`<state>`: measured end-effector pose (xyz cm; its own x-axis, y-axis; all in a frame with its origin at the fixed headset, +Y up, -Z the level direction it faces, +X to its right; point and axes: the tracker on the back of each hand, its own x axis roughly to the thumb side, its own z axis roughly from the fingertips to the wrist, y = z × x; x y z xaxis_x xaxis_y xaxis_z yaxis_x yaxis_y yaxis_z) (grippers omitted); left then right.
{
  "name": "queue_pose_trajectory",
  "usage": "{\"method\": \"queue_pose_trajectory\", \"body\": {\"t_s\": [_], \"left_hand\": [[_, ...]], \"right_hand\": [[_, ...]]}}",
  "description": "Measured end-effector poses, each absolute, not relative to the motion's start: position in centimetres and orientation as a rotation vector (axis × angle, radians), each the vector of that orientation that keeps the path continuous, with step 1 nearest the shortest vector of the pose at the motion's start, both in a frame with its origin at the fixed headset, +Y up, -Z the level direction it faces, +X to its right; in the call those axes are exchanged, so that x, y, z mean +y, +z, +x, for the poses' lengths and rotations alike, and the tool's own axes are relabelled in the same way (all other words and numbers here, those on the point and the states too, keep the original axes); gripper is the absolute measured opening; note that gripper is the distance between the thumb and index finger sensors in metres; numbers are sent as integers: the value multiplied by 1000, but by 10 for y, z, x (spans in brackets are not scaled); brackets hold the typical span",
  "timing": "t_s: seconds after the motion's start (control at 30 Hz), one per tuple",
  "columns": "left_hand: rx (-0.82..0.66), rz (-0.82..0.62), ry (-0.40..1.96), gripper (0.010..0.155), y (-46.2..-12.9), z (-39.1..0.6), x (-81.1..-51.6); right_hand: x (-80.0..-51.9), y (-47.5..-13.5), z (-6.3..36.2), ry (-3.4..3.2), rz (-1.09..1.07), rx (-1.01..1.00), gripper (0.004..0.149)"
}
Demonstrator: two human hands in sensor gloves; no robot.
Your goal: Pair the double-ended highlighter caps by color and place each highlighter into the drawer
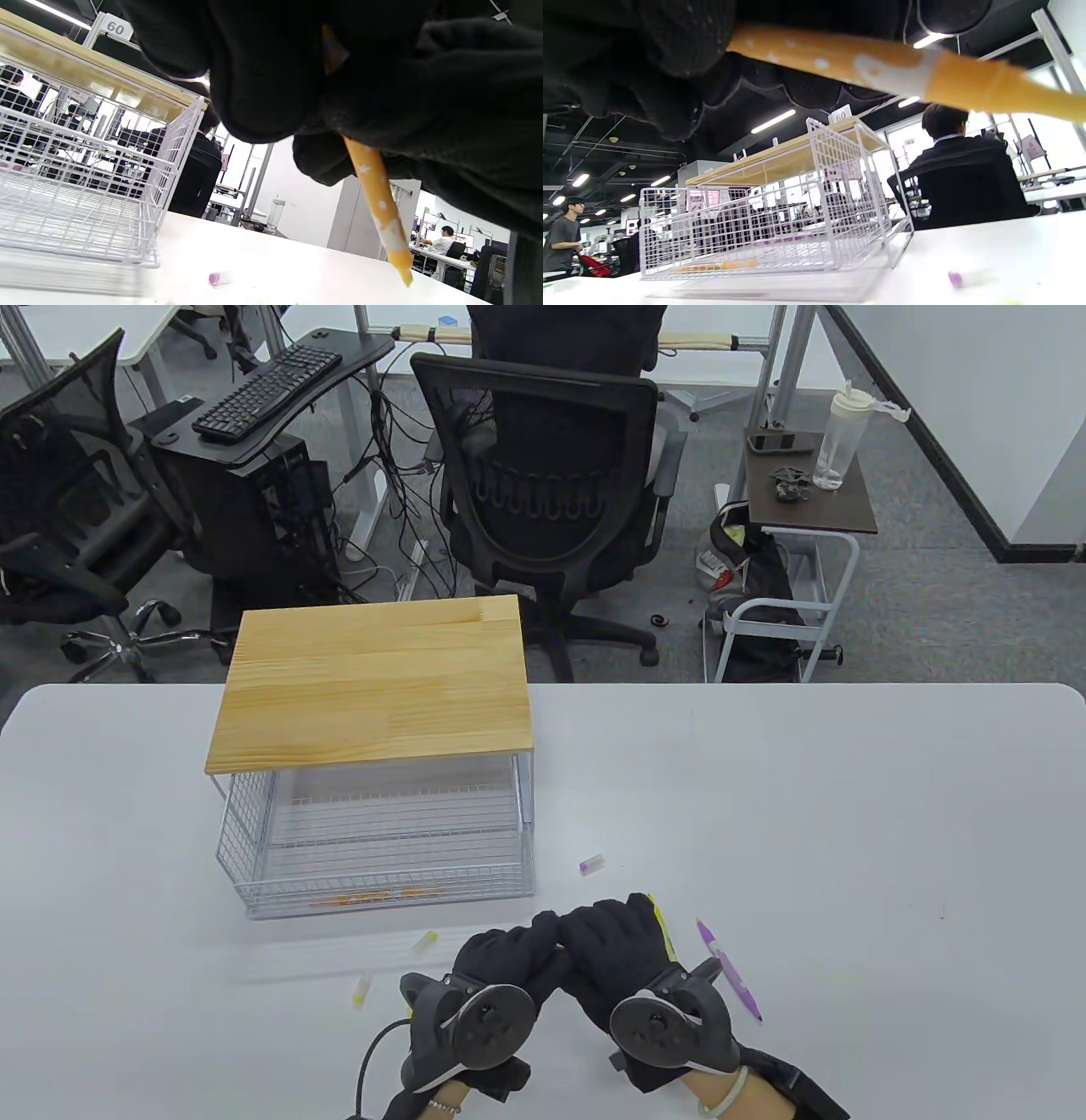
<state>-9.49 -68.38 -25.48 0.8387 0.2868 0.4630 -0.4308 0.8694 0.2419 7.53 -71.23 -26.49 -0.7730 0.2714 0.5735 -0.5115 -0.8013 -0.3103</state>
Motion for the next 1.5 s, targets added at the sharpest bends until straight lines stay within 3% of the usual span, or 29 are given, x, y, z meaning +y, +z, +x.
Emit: {"method": "queue_pose_trajectory", "body": {"t_s": [0.23, 0.57, 0.9, 1.5], "left_hand": [[-463, 280, 317, 59, -257, -97, -685], [-372, 286, 163, 60, -269, -113, -692], [-306, 248, 91, 59, -279, -124, -701], [-266, 236, 35, 58, -281, -133, -703]], "right_hand": [[-710, -271, 83, 2574, 661, -631, 45], [-703, -287, 110, 2446, 546, -528, 46], [-697, -292, 124, 2319, 518, -481, 71], [-689, -291, 133, 2248, 526, -531, 37]]}}
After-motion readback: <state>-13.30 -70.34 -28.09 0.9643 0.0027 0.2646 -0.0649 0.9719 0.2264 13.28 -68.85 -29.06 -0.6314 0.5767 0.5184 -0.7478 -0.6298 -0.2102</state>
